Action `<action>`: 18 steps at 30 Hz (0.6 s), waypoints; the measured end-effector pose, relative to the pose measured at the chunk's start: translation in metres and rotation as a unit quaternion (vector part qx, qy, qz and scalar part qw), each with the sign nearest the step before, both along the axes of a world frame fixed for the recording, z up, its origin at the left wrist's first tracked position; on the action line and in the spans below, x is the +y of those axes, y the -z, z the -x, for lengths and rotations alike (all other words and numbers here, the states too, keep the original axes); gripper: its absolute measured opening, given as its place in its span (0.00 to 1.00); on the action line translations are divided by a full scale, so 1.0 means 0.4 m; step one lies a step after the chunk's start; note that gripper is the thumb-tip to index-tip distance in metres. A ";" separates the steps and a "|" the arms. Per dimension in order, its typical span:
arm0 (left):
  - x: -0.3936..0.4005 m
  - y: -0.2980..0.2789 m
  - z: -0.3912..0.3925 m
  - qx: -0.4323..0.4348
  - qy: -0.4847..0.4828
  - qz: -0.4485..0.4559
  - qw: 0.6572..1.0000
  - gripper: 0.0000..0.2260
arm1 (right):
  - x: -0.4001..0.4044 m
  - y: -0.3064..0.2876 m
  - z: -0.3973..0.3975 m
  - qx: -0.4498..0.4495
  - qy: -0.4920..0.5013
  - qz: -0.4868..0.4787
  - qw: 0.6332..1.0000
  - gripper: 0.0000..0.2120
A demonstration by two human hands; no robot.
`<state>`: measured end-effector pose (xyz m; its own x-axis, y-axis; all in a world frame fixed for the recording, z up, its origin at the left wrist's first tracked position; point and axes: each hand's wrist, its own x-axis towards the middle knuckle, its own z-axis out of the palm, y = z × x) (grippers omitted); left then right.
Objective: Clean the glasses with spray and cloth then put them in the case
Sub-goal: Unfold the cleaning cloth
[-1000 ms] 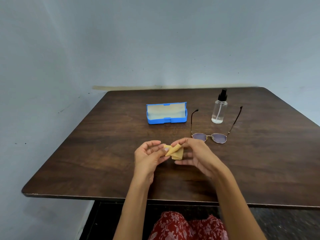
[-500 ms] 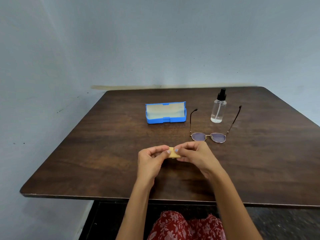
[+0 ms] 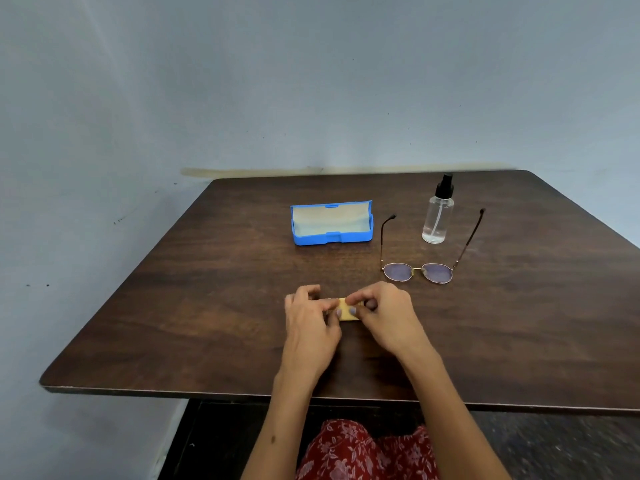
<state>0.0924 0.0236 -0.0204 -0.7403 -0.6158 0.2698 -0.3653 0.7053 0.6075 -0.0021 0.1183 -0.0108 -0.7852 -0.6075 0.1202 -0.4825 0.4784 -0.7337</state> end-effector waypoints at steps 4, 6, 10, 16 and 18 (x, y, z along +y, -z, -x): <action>0.002 -0.002 -0.007 -0.063 -0.041 0.040 0.996 0.11 | 0.005 0.001 0.012 -0.016 -0.005 0.001 1.000 0.09; 0.006 -0.004 -0.007 -0.084 -0.049 0.040 0.994 0.11 | 0.005 0.001 0.016 -0.022 -0.010 -0.002 1.000 0.09; 0.026 -0.013 0.001 -0.094 -0.067 0.048 0.992 0.12 | 0.008 0.003 0.020 -0.031 -0.020 -0.008 0.999 0.09; 0.139 -0.021 0.019 0.171 -0.063 0.031 0.983 0.14 | 0.096 -0.045 0.041 -0.153 -0.098 0.061 0.981 0.06; 0.203 -0.027 0.036 0.268 -0.007 -0.001 0.963 0.12 | 0.168 -0.071 0.077 -0.190 -0.123 0.073 0.971 0.03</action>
<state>0.0780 0.1049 -0.0095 -0.4872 -0.6253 0.6096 -0.0080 0.7012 0.7129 -0.0328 0.1854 0.0177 -0.6226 -0.7808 -0.0521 -0.2494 0.2611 -0.9325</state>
